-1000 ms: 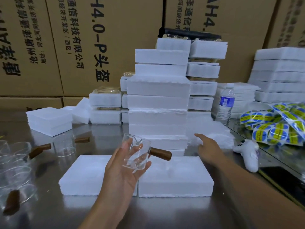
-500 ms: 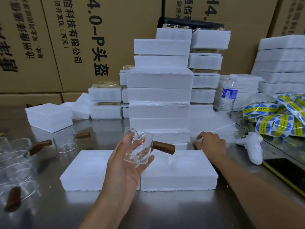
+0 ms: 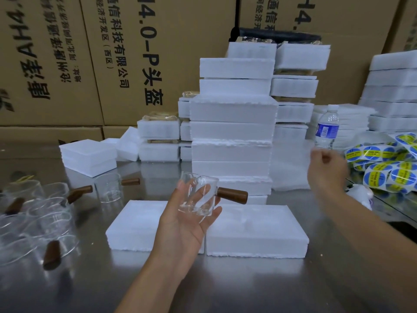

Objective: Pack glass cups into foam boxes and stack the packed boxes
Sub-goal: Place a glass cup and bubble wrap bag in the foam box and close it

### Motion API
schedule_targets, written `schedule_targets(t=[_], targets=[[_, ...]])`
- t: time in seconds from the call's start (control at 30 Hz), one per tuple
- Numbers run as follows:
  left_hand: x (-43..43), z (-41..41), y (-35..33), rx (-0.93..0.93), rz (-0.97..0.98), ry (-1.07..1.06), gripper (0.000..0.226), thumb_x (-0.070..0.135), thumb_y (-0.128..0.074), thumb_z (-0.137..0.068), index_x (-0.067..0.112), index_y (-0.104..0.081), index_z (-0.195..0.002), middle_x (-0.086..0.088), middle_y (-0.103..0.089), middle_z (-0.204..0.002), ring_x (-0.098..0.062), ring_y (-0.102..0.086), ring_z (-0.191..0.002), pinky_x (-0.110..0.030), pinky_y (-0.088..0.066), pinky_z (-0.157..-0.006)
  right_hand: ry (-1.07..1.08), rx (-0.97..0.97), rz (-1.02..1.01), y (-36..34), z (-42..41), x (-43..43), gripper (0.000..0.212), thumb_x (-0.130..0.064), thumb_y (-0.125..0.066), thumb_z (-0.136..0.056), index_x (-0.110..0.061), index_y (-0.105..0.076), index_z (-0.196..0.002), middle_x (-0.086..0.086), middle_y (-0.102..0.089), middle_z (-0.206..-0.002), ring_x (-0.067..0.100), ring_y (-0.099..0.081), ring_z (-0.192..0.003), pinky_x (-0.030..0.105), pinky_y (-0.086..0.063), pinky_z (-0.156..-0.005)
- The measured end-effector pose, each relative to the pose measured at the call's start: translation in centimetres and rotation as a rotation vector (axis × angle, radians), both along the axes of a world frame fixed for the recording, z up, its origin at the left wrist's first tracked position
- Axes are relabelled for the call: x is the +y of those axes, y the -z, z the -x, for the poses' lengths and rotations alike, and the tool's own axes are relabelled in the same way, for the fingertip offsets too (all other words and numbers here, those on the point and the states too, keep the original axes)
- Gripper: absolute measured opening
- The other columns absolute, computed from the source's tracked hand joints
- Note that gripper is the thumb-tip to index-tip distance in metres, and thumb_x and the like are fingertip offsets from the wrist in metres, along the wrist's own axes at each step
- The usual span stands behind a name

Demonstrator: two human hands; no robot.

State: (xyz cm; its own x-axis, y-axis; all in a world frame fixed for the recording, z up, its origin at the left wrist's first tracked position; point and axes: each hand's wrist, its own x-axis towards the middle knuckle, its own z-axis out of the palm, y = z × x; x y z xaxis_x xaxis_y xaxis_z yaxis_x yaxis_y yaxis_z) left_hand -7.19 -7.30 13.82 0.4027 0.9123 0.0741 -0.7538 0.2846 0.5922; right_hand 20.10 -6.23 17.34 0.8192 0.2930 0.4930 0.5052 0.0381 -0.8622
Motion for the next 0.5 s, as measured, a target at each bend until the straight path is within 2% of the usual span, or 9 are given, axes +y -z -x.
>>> schedule_targets(t=[0.07,0.17,0.23,0.3,0.37,0.43,0.47,0.5], targets=[[0.1,0.1,0.1,-0.001,0.001,0.014,0.050,0.039,-0.073,-0.061,0.012,-0.070,-0.102,-0.013,-0.071,-0.104,-0.029,-0.069,-0.089,-0.034,-0.057,-0.062,-0.059,-0.080,-0.169,-1.7,1.5,-1.1,0.018,-0.027,-0.045,-0.096,-0.013,-0.052,-0.087,0.004,-0.052,-0.084,0.012,-0.045,-0.073,0.022,-0.030,-0.065],[0.3,0.3,0.1,-0.007,-0.027,0.045,0.042,0.040,-0.075,-0.059,0.013,-0.075,-0.091,-0.013,-0.071,-0.103,-0.029,-0.069,-0.089,-0.035,-0.057,-0.062,-0.174,-0.364,-0.338,-3.0,5.0,-3.2,0.010,-0.023,-0.043,-0.098,-0.017,-0.046,-0.091,0.001,-0.050,-0.087,0.007,-0.044,-0.076,0.018,-0.035,-0.070],[0.4,0.5,0.3,-0.035,-0.051,0.058,0.035,0.040,-0.074,-0.064,0.014,-0.076,-0.086,-0.011,-0.071,-0.101,-0.027,-0.070,-0.088,-0.034,-0.057,-0.063,-0.274,-0.478,-0.414,-2.8,7.7,-4.4,0.010,-0.018,-0.042,-0.098,-0.023,-0.044,-0.089,-0.004,-0.050,-0.085,0.007,-0.047,-0.080,0.015,-0.037,-0.076],[0.4,0.7,0.3,-0.099,-0.063,0.069,0.030,0.040,-0.067,-0.073,0.013,-0.077,-0.083,-0.008,-0.071,-0.096,-0.023,-0.071,-0.086,-0.034,-0.058,-0.065,-0.366,-0.561,-0.460,-2.1,10.2,-5.2,0.019,-0.013,-0.041,-0.098,-0.031,-0.043,-0.092,-0.015,-0.049,-0.090,-0.005,-0.050,-0.088,0.010,-0.036,-0.081],[0.4,0.8,0.2,-0.169,-0.060,0.070,0.030,0.041,-0.063,-0.078,0.014,-0.077,-0.078,-0.006,-0.072,-0.091,-0.020,-0.071,-0.086,-0.033,-0.058,-0.068,-0.454,-0.629,-0.465,-0.8,12.1,-5.5,0.016,-0.014,-0.039,-0.098,-0.028,-0.047,-0.095,-0.022,-0.050,-0.095,-0.016,-0.048,-0.095,0.003,-0.034,-0.084],[0.6,1.1,0.2,-0.208,-0.040,0.043,0.028,0.040,-0.068,-0.075,0.013,-0.076,-0.078,-0.004,-0.072,-0.093,-0.020,-0.070,-0.088,-0.032,-0.058,-0.068,-0.555,-0.683,-0.421,0.7,13.5,-5.6,0.013,-0.024,-0.037,-0.099,-0.021,-0.049,-0.100,-0.025,-0.055,-0.101,-0.013,-0.051,-0.098,0.004,-0.036,-0.086],[0.6,1.4,0.1,-0.247,-0.021,0.040,0.031,0.038,-0.076,-0.070,0.012,-0.075,-0.086,-0.005,-0.070,-0.100,-0.021,-0.069,-0.091,-0.033,-0.058,-0.067,-0.593,-0.741,-0.395,1.5,13.9,-5.5,0.016,-0.028,-0.035,-0.099,-0.020,-0.048,-0.100,-0.023,-0.058,-0.105,-0.005,-0.056,-0.098,0.009,-0.041,-0.088],[0.7,1.6,0.1,-0.301,-0.011,0.044,0.047,0.035,-0.085,-0.061,0.011,-0.070,-0.100,-0.005,-0.067,-0.110,-0.022,-0.067,-0.096,-0.033,-0.058,-0.067,-0.618,-0.814,-0.366,2.2,14.1,-5.4,0.017,-0.028,-0.034,-0.100,-0.019,-0.048,-0.099,-0.013,-0.063,-0.107,0.006,-0.061,-0.098,0.017,-0.046,-0.088]])
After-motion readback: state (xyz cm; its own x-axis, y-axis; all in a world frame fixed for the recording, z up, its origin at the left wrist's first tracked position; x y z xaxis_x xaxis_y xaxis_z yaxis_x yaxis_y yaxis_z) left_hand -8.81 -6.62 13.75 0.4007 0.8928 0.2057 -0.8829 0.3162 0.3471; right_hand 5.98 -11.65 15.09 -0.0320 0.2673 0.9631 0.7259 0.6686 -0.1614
